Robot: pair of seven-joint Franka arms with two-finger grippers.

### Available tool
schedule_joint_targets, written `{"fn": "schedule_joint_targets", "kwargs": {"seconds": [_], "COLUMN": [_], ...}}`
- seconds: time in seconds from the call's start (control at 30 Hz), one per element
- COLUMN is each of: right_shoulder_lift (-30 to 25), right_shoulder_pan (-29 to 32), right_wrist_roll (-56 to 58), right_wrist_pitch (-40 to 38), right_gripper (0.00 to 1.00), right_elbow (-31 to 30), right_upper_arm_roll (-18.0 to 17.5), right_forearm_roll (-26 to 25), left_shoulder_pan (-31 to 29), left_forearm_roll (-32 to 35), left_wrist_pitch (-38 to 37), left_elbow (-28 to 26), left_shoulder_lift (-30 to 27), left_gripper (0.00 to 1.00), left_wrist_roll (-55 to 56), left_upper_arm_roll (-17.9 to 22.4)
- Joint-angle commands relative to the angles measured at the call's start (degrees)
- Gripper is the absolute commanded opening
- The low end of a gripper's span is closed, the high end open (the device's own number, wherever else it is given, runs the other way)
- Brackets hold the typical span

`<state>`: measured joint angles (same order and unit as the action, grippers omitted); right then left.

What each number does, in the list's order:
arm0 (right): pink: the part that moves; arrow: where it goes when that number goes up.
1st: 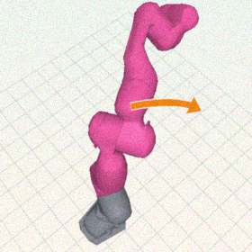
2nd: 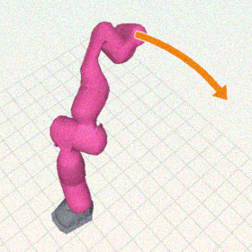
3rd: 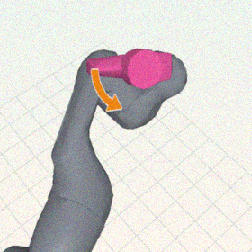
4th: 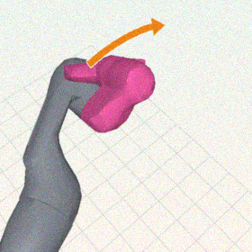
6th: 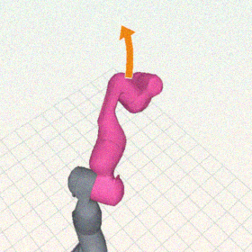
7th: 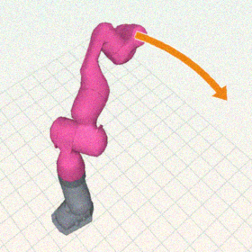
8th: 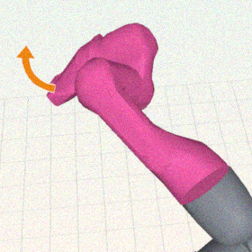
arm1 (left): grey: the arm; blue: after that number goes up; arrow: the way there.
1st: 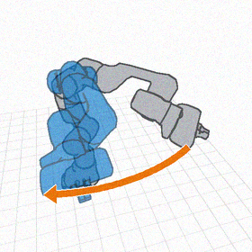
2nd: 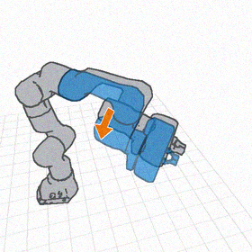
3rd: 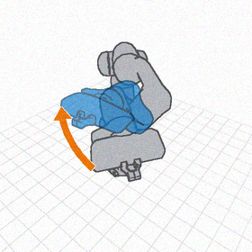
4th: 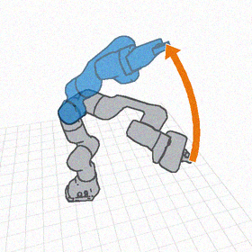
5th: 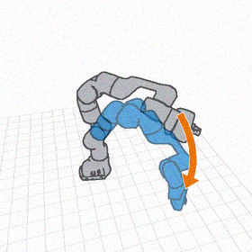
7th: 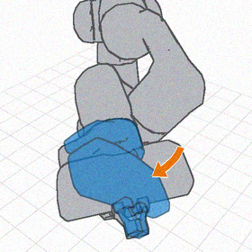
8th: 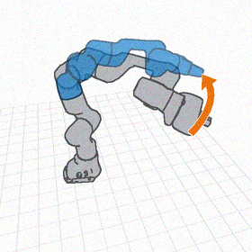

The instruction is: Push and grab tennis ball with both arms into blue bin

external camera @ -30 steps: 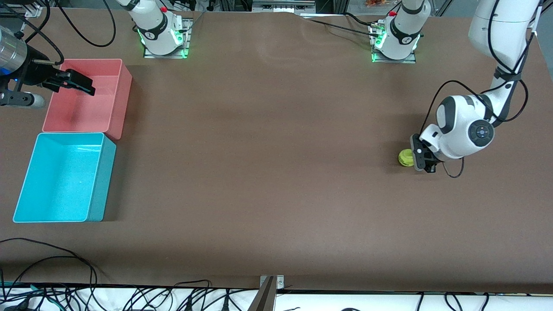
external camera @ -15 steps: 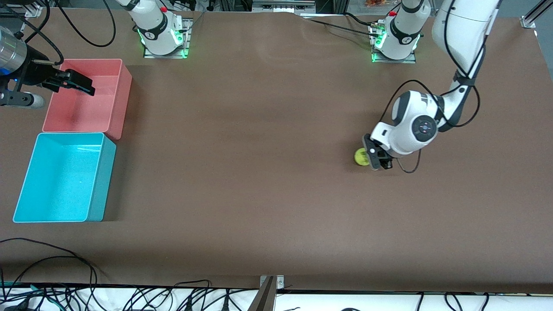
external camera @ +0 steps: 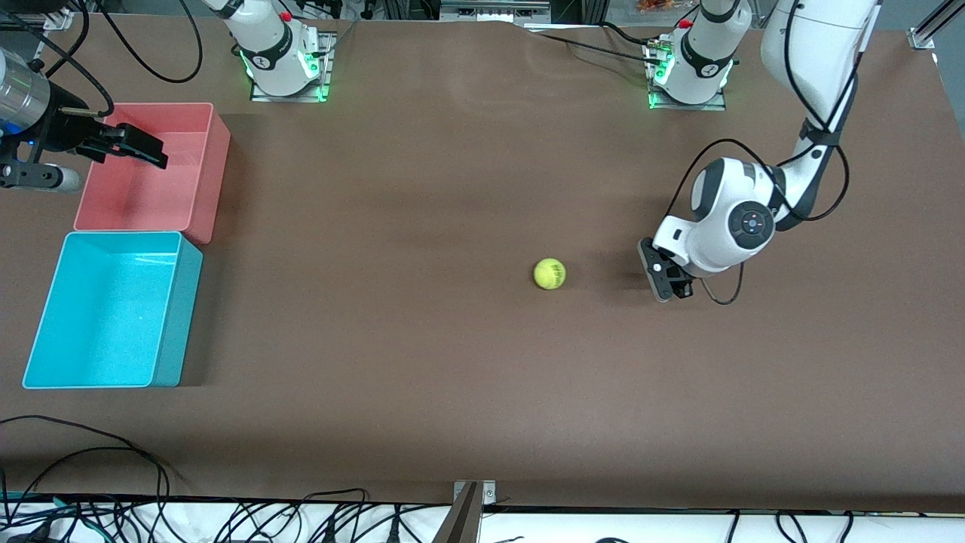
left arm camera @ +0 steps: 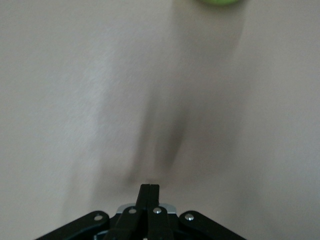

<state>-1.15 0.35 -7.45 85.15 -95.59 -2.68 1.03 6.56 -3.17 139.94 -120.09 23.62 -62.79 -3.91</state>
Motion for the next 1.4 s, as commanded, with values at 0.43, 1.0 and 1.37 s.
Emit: {"fn": "schedule_joint_targets", "kwargs": {"seconds": [0.43,1.0,1.37], "right_shoulder_lift": [8.4,17.8,24.9], "right_shoulder_pan": [-6.6,-12.1,-13.6], "right_wrist_roll": [-0.4,-0.4,-0.4], "right_wrist_pitch": [6.9,25.6,38.9], "right_gripper": [1.00,1.00,1.00], "right_elbow": [-1.9,-7.5,-8.4], "right_upper_arm_roll": [-0.3,-0.3,-0.3], "right_forearm_roll": [0.1,0.2,0.2], "left_shoulder_pan": [-4.0,-3.0,-1.9], "left_forearm_roll": [4.3,6.7,5.6], "left_wrist_pitch": [-14.5,-44.8,-55.6], "left_elbow": [-0.9,8.9,18.0], "left_shoulder_lift": [-26.9,-40.7,-40.6], "left_gripper": [0.16,0.36,1.00], "left_wrist_roll": [-1.3,37.6,43.3], "left_upper_arm_roll": [1.7,1.6,5.1]}}
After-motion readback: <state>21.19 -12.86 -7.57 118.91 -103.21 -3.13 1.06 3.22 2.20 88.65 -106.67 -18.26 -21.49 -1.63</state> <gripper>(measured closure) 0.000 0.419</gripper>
